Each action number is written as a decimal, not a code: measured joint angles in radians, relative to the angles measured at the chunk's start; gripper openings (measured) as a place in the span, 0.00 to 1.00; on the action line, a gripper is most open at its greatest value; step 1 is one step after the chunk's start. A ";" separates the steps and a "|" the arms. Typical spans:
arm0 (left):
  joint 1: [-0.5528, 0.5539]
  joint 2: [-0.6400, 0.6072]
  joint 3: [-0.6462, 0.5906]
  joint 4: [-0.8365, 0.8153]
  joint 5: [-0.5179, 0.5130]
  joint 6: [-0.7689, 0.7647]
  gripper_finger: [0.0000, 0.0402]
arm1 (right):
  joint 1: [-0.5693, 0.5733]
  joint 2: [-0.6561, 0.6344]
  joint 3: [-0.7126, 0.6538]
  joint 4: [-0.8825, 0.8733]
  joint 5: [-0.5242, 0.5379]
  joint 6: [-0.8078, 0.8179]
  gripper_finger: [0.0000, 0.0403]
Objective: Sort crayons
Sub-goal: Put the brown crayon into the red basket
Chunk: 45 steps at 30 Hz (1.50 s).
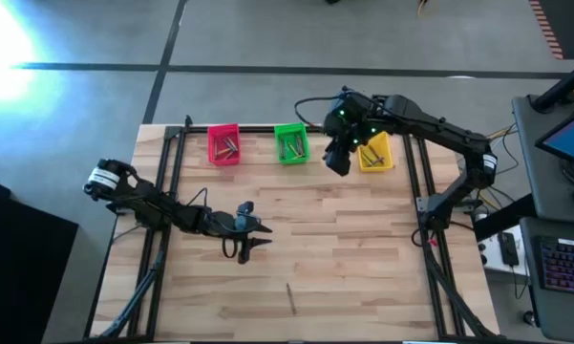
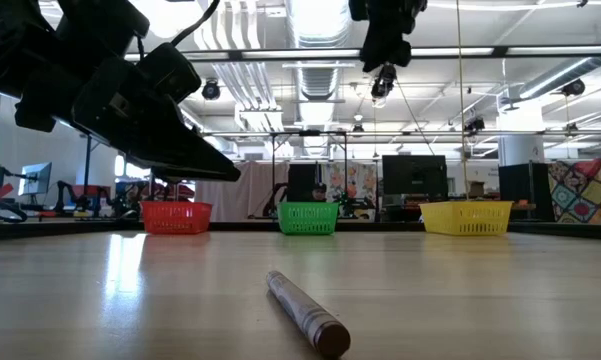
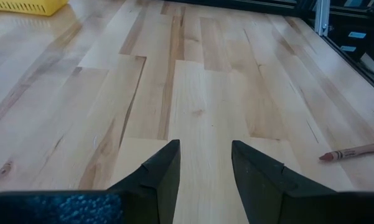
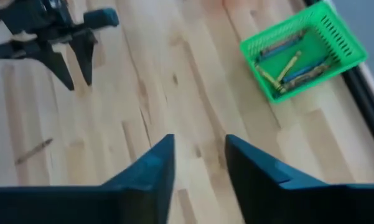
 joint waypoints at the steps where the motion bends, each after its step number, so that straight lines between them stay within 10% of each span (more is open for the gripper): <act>1: 0.000 0.000 0.000 -0.001 0.000 0.000 0.32 | 0.003 0.001 -0.006 -0.004 0.000 0.000 0.33; 7: 0.000 0.000 0.000 -0.001 0.000 0.000 0.32 | 0.032 0.010 -0.016 -0.034 0.146 0.071 0.51; 14: -0.012 0.000 0.000 0.002 0.057 0.036 0.34 | 0.133 -0.028 -0.124 -0.059 0.176 0.114 0.07; 27: -0.136 0.280 0.355 -0.128 0.181 0.307 0.41 | 0.618 -0.337 -0.780 0.443 0.514 0.588 0.08; 45: -0.135 0.404 0.578 -0.345 0.477 0.547 0.33 | 0.872 -0.359 -0.800 0.475 0.671 0.642 0.08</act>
